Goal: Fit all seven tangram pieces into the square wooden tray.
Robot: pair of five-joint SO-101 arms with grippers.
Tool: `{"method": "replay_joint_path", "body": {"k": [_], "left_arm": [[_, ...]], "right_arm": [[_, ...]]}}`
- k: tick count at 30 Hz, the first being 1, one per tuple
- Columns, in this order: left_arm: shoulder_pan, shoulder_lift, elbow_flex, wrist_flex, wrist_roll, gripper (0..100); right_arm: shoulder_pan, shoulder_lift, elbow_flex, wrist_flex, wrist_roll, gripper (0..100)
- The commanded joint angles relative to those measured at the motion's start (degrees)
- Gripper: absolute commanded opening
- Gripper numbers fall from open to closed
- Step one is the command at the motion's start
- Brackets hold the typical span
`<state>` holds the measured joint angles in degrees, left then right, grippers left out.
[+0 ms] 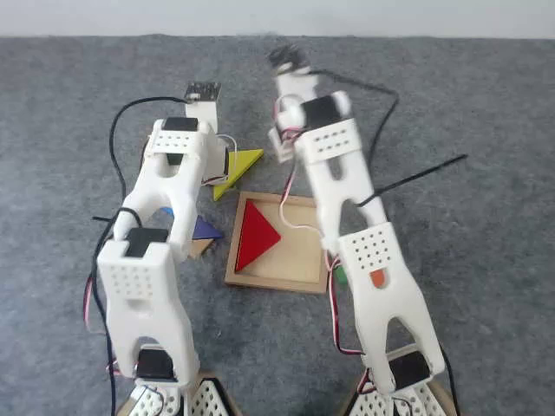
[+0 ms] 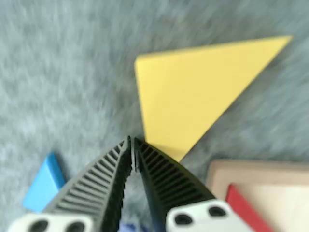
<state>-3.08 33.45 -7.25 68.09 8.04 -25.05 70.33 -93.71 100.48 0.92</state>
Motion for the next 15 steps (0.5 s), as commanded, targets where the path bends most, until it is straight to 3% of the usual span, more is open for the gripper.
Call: {"method": "replay_joint_path", "body": {"k": [1,4,7,15], "left_arm": [[-1.9,-8.7,3.4,-14.9,4.9,1],[-2.1,-7.6,2.7,-18.4,5.3,1],[-2.1,-2.9,-4.4,-16.8,5.3,1],[-2.0,24.9,-50.0,5.1,5.3,1]], "right_arm": [[2.2,-11.1,-2.6,2.9,3.3,0.7],[4.5,-13.7,-2.3,2.9,5.4,0.7],[6.7,-15.8,-2.3,3.0,6.8,0.7],[7.2,-31.3,12.3,3.1,10.9,0.7]]}}
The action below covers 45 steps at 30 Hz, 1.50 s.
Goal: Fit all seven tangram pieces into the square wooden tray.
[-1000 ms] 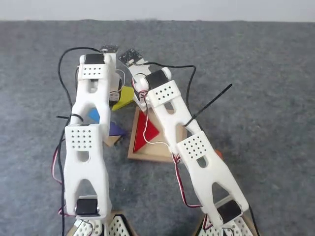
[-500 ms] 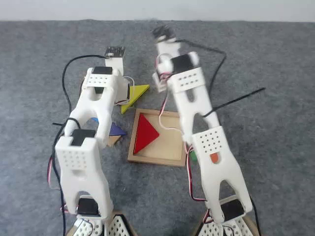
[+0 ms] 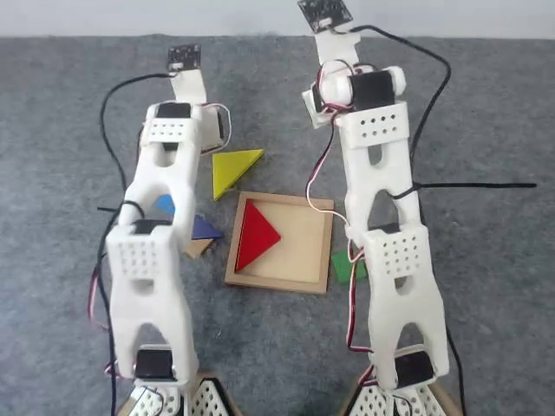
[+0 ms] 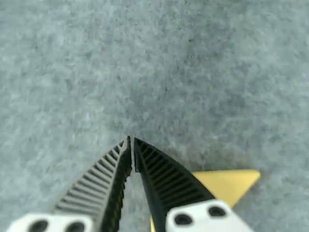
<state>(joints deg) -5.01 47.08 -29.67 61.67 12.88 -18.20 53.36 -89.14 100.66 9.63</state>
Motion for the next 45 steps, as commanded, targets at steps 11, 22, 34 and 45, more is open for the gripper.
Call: {"method": "replay_joint_path", "body": {"k": [11,22,34,45], "left_arm": [[2.9,31.9,-63.0,33.6,-5.7,1],[3.7,30.0,-59.8,39.1,-10.0,1],[3.8,29.3,-64.7,39.2,-11.3,1],[5.5,27.9,-57.8,39.6,-14.8,1]], "right_arm": [[5.1,-68.1,63.8,0.7,5.5,0.7],[12.4,-94.0,113.8,-15.9,6.5,0.7],[7.9,-90.9,136.7,-38.3,-1.1,0.7],[6.5,-90.7,141.2,-44.6,-1.1,0.7]]}}
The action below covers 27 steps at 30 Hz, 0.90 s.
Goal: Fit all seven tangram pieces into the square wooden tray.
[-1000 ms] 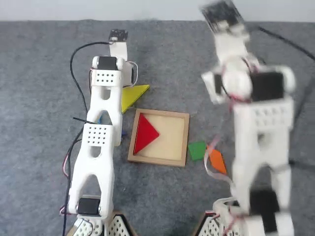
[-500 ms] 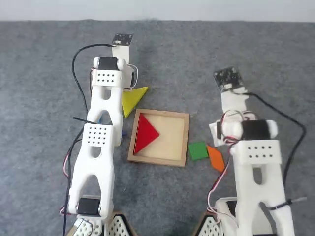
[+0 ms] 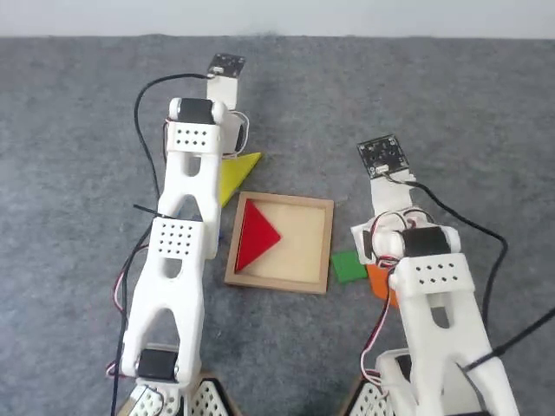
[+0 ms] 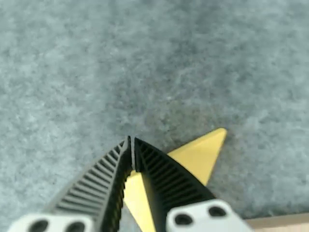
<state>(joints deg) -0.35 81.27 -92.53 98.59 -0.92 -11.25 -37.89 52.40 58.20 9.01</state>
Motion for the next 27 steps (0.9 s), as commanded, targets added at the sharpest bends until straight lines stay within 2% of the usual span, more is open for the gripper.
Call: {"method": "replay_joint_path", "body": {"k": [1,6,9,14,19,22,27], "left_arm": [[0.7,-8.1,9.6,2.6,-0.7,1],[1.1,-22.0,31.5,1.3,-0.2,1],[1.4,-27.3,39.8,-4.7,0.1,1],[1.1,-32.4,43.8,-10.1,1.7,1],[-1.6,-37.8,43.9,-4.0,1.2,8],[-2.5,-39.9,44.6,2.5,-5.1,12],[-1.3,-43.1,57.8,0.4,-15.3,20]], "right_arm": [[-0.3,0.6,-0.4,-2.1,-0.4,0.7],[-0.4,0.6,-0.4,-2.0,-0.4,0.7],[-0.4,0.6,-0.4,-2.0,-0.4,0.7],[-0.4,0.6,-0.4,-2.0,-0.3,0.7],[-0.4,0.6,-0.4,-2.0,-0.3,0.7],[-0.4,0.6,-0.3,-2.0,-0.3,0.7],[-0.4,0.6,-0.3,-2.0,0.0,0.7]]}}
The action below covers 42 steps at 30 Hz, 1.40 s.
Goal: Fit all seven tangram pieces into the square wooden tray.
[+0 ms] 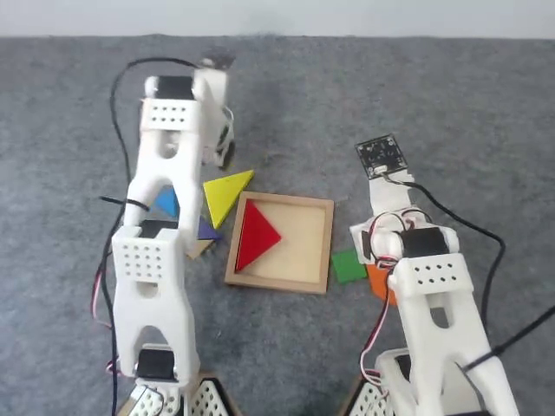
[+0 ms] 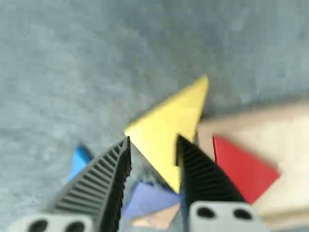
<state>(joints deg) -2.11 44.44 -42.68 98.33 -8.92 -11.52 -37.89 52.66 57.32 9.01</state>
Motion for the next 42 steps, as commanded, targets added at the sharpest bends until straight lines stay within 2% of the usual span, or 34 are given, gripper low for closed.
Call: {"method": "replay_joint_path", "body": {"k": [1,6,10,13,15,19,22,25,27,34,42], "left_arm": [[0.5,-7.8,10.4,-0.4,-7.6,21],[-1.4,-18.4,24.3,-9.3,-8.8,22],[-1.8,-23.8,33.8,-18.6,-10.5,23],[-2.4,-22.9,35.0,-24.6,-14.5,29],[-2.9,-20.9,34.6,-26.1,-17.2,32],[-3.5,-15.0,29.0,-22.9,-18.3,33],[-4.7,-9.8,21.0,-17.7,-18.3,33],[-5.5,-4.5,11.6,-11.4,-18.6,33],[-5.4,-0.9,5.8,-7.5,-19.5,33],[-5.4,11.4,-11.5,1.1,-24.0,33],[-6.0,20.5,-22.3,2.3,-25.9,33]], "right_arm": [[-0.1,0.6,-0.5,-1.1,0.0,0.7],[-0.4,0.6,0.2,-1.4,0.0,0.7],[-5.8,0.6,2.3,-2.9,1.1,0.9],[-8.9,0.6,4.4,-6.1,1.1,1.3],[-10.3,0.6,5.8,-7.7,-1.3,6.4],[-12.8,0.6,7.0,-9.5,-9.0,22.6],[-13.9,0.6,6.9,-13.1,-11.3,20.5],[-14.4,1.1,7.5,-16.9,-19.8,18.8],[-14.5,3.3,7.6,-19.0,-22.9,19.7],[-14.2,15.4,2.7,-19.8,-26.5,21.4],[-14.5,22.3,-1.3,-18.6,-27.1,21.4]]}}
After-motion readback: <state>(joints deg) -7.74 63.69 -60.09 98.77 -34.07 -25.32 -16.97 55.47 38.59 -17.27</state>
